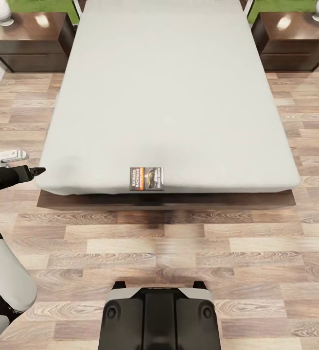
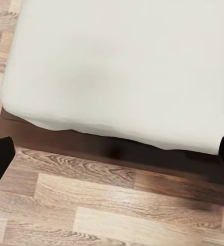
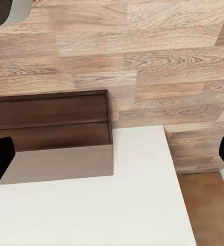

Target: In the bedroom, move the book from the bed onto either nightstand, and place the two sandals side by side next to the bed.

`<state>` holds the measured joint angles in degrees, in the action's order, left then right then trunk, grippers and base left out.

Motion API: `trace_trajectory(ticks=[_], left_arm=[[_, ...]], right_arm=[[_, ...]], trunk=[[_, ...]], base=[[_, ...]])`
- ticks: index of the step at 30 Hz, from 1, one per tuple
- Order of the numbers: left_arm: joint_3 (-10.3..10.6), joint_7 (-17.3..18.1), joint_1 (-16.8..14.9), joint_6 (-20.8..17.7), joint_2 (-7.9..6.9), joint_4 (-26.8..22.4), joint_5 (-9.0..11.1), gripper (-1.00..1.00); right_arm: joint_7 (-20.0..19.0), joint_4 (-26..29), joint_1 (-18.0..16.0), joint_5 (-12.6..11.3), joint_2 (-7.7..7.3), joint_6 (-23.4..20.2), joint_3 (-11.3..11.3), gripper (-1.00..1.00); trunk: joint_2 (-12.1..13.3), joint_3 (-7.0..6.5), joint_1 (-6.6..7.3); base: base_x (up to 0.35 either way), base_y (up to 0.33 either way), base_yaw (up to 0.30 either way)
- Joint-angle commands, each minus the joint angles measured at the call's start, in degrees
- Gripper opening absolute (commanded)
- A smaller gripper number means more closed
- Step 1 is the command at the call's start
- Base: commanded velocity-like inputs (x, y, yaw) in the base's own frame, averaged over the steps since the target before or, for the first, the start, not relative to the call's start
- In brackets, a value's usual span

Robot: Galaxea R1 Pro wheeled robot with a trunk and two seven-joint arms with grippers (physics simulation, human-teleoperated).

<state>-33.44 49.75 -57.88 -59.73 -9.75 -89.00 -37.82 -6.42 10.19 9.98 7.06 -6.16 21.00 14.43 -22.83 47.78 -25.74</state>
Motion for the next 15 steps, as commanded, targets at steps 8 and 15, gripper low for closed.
trace_trajectory(ticks=[8, 15], left_arm=[[0.0, 0.6, 0.0, -0.3, 0.03, -0.1, -0.5, 1.0], [0.0, 0.6, 0.0, -0.3, 0.08, 0.0, -0.5, 1.0]], right_arm=[[-0.3, 0.1, 0.0, 0.6, 0.02, 0.5, 0.5, 1.0], [-0.3, 0.0, 0.0, 0.6, 0.01, 1.6, 0.6, 1.0]], trunk=[[-0.1, -0.69, -0.04], [-0.1, -1.33, -0.04]], base=[[0.0, 0.0, -0.066], [0.0, 0.0, -0.067]])
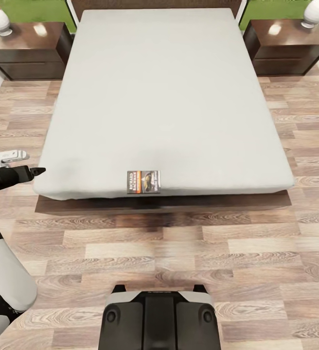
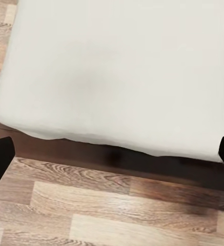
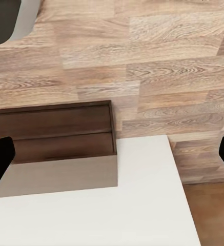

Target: In the bedroom, move the book from the bed onto either nightstand, and place the two sandals side by side next to the bed.

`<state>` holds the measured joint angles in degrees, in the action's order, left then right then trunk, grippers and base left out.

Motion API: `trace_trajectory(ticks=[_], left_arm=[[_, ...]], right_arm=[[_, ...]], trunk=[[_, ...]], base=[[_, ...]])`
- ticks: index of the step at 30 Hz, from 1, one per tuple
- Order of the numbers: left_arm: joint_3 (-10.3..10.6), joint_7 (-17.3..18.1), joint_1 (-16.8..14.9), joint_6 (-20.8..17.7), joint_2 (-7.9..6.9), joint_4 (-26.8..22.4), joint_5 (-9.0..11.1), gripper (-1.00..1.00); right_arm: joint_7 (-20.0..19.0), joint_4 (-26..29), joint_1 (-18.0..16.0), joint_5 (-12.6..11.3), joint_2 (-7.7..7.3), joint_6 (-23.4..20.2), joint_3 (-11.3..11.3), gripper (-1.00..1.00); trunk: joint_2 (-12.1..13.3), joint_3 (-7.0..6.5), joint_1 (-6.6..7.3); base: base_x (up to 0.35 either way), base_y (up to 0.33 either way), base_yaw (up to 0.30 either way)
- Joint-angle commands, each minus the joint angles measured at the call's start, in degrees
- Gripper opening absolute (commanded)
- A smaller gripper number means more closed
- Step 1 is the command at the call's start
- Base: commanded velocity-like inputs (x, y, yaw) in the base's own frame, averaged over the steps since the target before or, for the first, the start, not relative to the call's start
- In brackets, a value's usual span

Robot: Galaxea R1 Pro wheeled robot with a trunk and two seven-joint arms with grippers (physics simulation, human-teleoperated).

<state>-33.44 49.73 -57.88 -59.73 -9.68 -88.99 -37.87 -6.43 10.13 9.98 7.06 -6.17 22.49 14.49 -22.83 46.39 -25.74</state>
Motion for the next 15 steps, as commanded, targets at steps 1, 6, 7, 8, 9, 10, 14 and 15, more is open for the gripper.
trace_trajectory(ticks=[1, 6, 7, 8, 9, 10, 14, 15], left_arm=[[0.0, 0.6, 0.0, -0.3, 0.0, 0.0, -0.5, 1.0], [0.0, 0.6, 0.0, -0.3, 0.0, 0.0, -0.5, 1.0], [0.0, 0.6, 0.0, -0.3, 0.01, 0.0, -0.5, 1.0], [0.0, 0.6, 0.0, -0.3, 0.01, 0.0, -0.5, 1.0], [0.0, 0.6, 0.0, -0.3, 0.01, 0.0, -0.5, 1.0], [0.0, 0.6, 0.0, -0.3, 0.02, 0.0, -0.5, 1.0], [0.0, 0.6, 0.0, -0.3, 0.07, 0.0, -0.5, 1.0], [0.0, 0.6, 0.0, -0.3, 0.06, 0.0, -0.5, 1.0]], right_arm=[[-0.2, 0.1, 0.0, 0.6, 0.02, 0.2, 0.5, 1.0], [-0.2, 0.1, 0.0, 0.6, 0.02, 0.4, 0.5, 1.0], [-0.2, 0.1, 0.0, 0.6, 0.02, 0.4, 0.5, 1.0], [-0.2, 0.1, 0.0, 0.6, 0.02, 0.4, 0.5, 1.0], [-0.2, 0.1, 0.0, 0.6, 0.02, 0.4, 0.5, 1.0], [-0.2, 0.1, 0.0, 0.6, 0.02, 0.4, 0.5, 1.0], [-0.2, 0.1, 0.0, 0.6, 0.11, 0.4, 0.3, 1.0], [-0.2, 0.1, 0.0, 0.6, 0.12, 0.4, 0.3, 1.0]], trunk=[[-0.1, -0.04, -0.04], [-0.1, -0.5, -0.04], [-0.1, -0.59, -0.04], [-0.1, -0.66, -0.04], [-0.1, -0.72, -0.04], [-0.1, -0.76, -0.04], [-0.1, -0.85, -0.04], [-0.1, -0.86, -0.04]], base=[[0.0, 0.0, -0.066], [0.0, 0.0, -0.048], [0.0, 0.0, -0.027], [0.0, 0.0, -0.022], [0.0, 0.0, -0.014], [0.0, 0.0, -0.011], [0.0, 0.0, -0.006], [0.0, 0.0, -0.003]])
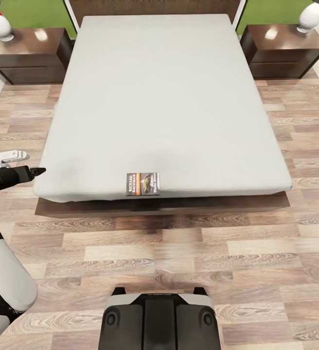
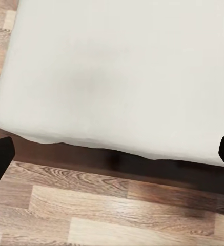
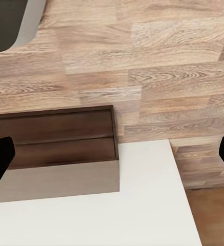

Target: In the bedroom, move the book from the bed onto either nightstand, and place the two sandals side by side next to the bed.

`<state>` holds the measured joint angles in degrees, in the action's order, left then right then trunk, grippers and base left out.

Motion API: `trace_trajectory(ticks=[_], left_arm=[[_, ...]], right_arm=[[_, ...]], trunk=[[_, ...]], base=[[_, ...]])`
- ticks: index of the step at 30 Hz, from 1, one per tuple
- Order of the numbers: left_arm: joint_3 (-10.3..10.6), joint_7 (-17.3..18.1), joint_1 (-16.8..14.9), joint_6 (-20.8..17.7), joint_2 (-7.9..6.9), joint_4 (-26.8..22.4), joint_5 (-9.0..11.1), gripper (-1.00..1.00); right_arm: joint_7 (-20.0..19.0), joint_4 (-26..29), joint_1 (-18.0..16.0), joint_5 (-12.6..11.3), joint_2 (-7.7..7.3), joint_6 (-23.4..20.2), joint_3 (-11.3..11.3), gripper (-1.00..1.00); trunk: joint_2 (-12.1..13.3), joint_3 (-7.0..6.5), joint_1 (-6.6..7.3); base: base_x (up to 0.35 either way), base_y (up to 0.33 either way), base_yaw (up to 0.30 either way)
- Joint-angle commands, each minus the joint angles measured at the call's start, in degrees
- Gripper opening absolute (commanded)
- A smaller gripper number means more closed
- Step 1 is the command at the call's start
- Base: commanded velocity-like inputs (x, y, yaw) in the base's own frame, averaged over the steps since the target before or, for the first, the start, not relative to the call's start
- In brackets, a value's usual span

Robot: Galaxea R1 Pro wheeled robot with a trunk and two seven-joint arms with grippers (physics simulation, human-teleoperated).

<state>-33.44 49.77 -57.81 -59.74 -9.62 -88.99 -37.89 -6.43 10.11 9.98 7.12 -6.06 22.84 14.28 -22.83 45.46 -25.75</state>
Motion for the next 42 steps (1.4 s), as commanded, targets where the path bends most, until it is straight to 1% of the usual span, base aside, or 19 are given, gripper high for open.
trace_trajectory(ticks=[1, 32, 42], left_arm=[[0.0, 0.6, 0.0, -0.3, -0.01, 0.0, -0.5, 1.0], [0.0, 0.6, 0.0, -0.3, -0.05, 0.2, -0.5, 1.0], [-0.1, 0.7, 0.0, -0.3, 0.42, 0.1, -0.6, 1.0]], right_arm=[[-0.2, 0.1, 0.0, 0.6, 0.03, 0.1, 0.5, 1.0], [-0.2, 0.2, 0.0, 0.6, 0.07, 0.1, 0.4, 1.0], [-0.2, 0.2, 0.0, 0.6, 0.07, 0.1, 0.3, 1.0]], trunk=[[-0.1, 0.05, -0.04], [-0.1, 0.03, -0.04], [-0.1, 0.03, -0.04]], base=[[0.0, 0.0, -0.002], [0.0, 0.0, 0.0], [0.0, 0.0, 0.0]])
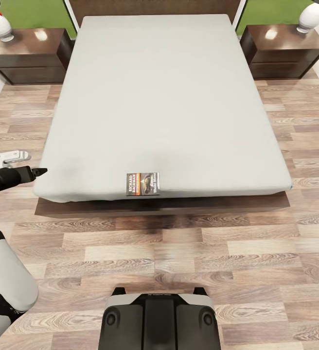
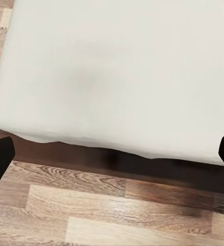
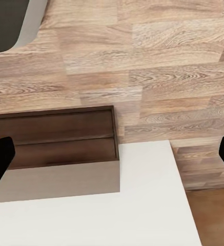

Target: In the bedroom, move the book from the bed onto either nightstand, and place the two sandals side by side next to the bed.

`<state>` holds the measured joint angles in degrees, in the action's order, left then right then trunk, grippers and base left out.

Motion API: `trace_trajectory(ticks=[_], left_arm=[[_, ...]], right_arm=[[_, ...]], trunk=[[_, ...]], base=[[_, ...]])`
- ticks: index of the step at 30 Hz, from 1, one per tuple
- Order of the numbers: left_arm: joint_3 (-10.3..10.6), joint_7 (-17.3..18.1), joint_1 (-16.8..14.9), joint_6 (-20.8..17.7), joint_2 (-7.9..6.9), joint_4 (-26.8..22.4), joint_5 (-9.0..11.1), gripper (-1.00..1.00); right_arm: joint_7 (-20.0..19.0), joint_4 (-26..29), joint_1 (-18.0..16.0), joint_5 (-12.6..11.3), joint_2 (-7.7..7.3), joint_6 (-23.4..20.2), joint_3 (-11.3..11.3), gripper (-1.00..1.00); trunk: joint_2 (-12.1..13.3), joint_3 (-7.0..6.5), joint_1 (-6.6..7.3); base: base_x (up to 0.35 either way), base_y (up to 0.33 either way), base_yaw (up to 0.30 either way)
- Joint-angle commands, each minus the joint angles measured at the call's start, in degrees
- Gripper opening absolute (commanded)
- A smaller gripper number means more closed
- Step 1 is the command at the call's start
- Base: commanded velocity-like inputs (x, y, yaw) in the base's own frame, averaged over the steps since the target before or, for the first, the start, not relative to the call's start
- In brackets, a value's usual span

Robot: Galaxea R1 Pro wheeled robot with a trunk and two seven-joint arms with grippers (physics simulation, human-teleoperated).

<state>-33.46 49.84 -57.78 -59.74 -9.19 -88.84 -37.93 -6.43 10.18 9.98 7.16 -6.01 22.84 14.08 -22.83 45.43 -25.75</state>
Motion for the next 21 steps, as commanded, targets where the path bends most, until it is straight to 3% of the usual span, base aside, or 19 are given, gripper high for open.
trace_trajectory(ticks=[1, 10, 15, 20, 21], left_arm=[[-0.1, 0.6, 0.0, -0.3, 0.07, 0.0, -0.5, 1.0], [-0.2, -0.7, -0.1, -0.3, 1.16, 0.0, -0.6, 1.0], [-0.1, -1.9, -0.1, -0.3, 4.89, -0.1, -0.9, 1.0], [-0.2, -2.2, -0.1, -0.3, 8.71, -0.2, -3.6, 1.0], [-0.2, -2.2, -0.1, -0.3, 8.71, -0.2, -3.6, 1.0]], right_arm=[[-0.2, 0.1, 0.0, 0.6, 0.02, 0.1, 0.5, 1.0], [-0.2, 0.1, 0.0, 0.6, -0.04, 0.1, 0.6, 1.0], [-0.2, 0.0, 0.0, 0.6, -0.05, 0.0, 0.6, 1.0], [-0.2, 0.0, 0.0, 0.6, -0.05, 0.0, 0.5, 1.0], [-0.2, 0.0, 0.0, 0.6, -0.05, 0.0, 0.5, 1.0]], trunk=[[-0.1, 0.06, -0.04], [-0.1, 0.06, -0.04], [-0.1, 0.06, -0.04], [-0.1, 0.06, -0.04], [-0.1, 0.06, -0.04]], base=[[0.0, 0.0, 0.0], [0.0, 0.0, 0.0], [0.0, 0.0, 0.0], [0.0, 0.0, 0.0], [0.0, 0.0, 0.0]])
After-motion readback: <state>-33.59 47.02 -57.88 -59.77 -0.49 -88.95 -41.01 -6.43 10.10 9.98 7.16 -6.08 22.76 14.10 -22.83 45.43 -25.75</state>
